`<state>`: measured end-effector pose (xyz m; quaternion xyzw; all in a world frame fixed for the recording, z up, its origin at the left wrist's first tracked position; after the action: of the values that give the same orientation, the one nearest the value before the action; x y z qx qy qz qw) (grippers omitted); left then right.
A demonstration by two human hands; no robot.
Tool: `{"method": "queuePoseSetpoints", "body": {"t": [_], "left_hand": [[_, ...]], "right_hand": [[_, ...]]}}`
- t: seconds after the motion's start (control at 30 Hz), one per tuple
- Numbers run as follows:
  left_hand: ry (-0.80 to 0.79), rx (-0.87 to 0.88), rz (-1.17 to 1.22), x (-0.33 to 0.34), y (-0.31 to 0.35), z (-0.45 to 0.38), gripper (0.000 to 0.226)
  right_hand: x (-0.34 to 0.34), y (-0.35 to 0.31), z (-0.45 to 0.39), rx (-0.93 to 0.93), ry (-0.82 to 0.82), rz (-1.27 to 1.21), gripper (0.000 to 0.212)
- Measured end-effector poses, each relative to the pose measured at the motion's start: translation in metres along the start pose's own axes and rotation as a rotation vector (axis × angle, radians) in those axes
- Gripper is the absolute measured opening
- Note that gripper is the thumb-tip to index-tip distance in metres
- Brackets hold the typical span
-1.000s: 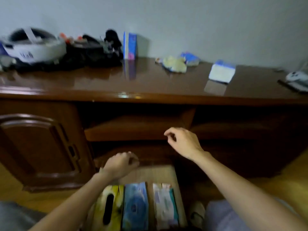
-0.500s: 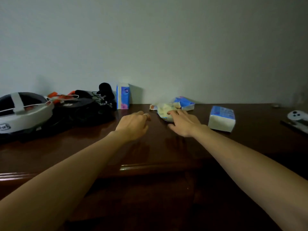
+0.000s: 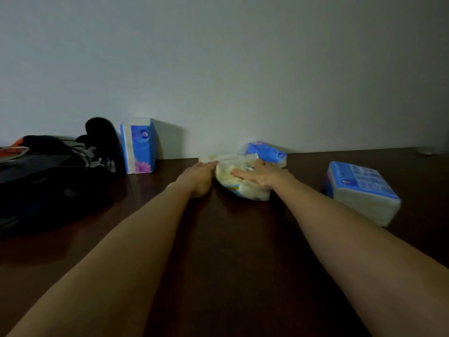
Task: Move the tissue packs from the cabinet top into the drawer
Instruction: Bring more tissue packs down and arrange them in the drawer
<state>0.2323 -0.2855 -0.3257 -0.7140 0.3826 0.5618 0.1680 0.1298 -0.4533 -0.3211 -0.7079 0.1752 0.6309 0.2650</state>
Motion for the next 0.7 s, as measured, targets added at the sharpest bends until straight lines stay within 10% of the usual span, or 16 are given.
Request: {"method": "queuePoseSetpoints", "body": {"t": [0.47, 0.7], "left_hand": [[0.155, -0.083, -0.388, -0.074, 0.004, 0.144, 0.058], [0.266, -0.190, -0.221, -0.119, 0.029, 0.290, 0.059]], "right_hand": [[-0.033, -0.021, 0.124, -0.079, 0.236, 0.088, 0.097], [-0.059, -0.006, 0.242, -0.002, 0.289, -0.055, 0.047]]}}
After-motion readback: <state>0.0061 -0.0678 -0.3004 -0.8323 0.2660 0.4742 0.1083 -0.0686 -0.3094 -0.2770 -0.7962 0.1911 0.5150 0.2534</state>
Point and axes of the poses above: each hand's wrist, its own z-axis away from the middle knuckle, its own x-axis out of the palm, y = z × x, the point moved 6 cm from there along -z, towards the middle knuckle, and after that the axes turned 9 degrees about y, right-handed, at the moved point
